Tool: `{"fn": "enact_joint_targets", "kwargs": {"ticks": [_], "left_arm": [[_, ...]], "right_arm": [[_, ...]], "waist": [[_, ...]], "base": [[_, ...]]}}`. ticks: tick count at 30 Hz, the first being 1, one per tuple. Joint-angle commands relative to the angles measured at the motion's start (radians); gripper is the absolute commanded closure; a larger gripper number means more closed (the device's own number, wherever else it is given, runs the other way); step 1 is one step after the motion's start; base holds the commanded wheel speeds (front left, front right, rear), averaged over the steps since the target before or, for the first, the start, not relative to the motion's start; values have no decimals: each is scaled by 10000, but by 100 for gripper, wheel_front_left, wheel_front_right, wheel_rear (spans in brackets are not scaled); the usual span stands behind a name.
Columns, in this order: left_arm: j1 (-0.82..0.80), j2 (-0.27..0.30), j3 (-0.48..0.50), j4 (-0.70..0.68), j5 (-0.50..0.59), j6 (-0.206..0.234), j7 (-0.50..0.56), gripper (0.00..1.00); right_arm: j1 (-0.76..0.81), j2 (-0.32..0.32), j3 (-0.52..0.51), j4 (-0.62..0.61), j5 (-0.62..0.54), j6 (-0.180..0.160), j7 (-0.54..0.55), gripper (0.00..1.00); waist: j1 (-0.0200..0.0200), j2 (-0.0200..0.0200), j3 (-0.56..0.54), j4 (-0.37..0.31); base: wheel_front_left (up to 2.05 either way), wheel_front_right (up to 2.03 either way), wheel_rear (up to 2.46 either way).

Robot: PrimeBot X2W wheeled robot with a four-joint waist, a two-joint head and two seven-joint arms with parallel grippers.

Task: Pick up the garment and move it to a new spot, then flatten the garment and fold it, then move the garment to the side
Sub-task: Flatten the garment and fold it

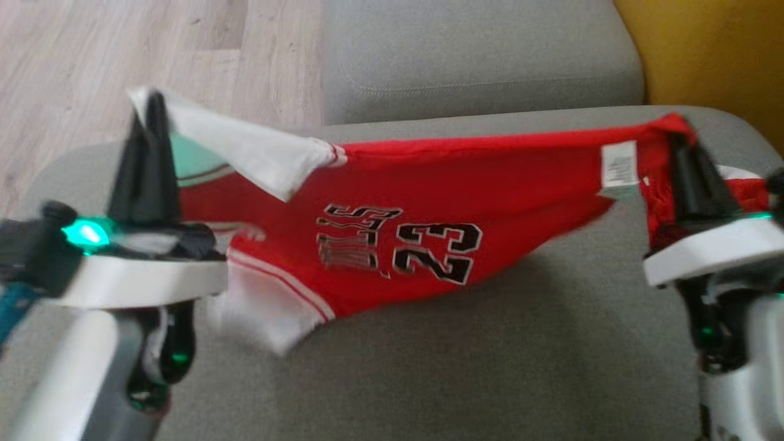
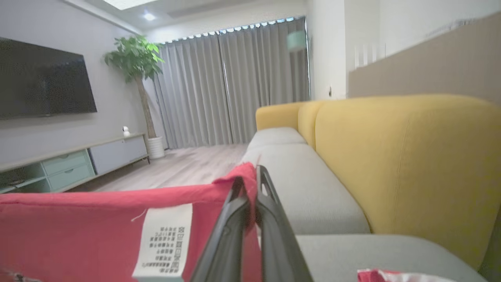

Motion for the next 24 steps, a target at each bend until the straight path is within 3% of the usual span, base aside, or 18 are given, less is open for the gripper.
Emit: {"fn": "enact_joint_targets", "kwargs": {"ticks": [1,7,12,18,24], "left_arm": [[-792,543,626,-1012,186,146,253,100],[-1457,1292,794,-2725,550,307,1253,100],[-2293,1567,674,-2804,555,143,1981,100],[-3407,1434,282,-1617,371,-347,2348,100],[-6159,1185,102,1050,535,-1122,2353,100]], "right_arm": [[-73,-140,75,-1294,133,65,323,100],[457,-104,-433,-3841,115,65,1200,100],[482,-47,-538,-4660,90,65,1732,100],[-124,-103,-264,-3930,187,65,2075,100],[-3207,-366,162,-1508,212,65,1782,100]], "waist": [[2,0,-67,-79],[2,0,31,-187],[2,0,399,-273],[2,0,1292,-287],[2,0,2699,-443]], "base": [[0,0,0],[0,0,0],[0,0,0],[0,0,0],[0,0,0]]}}
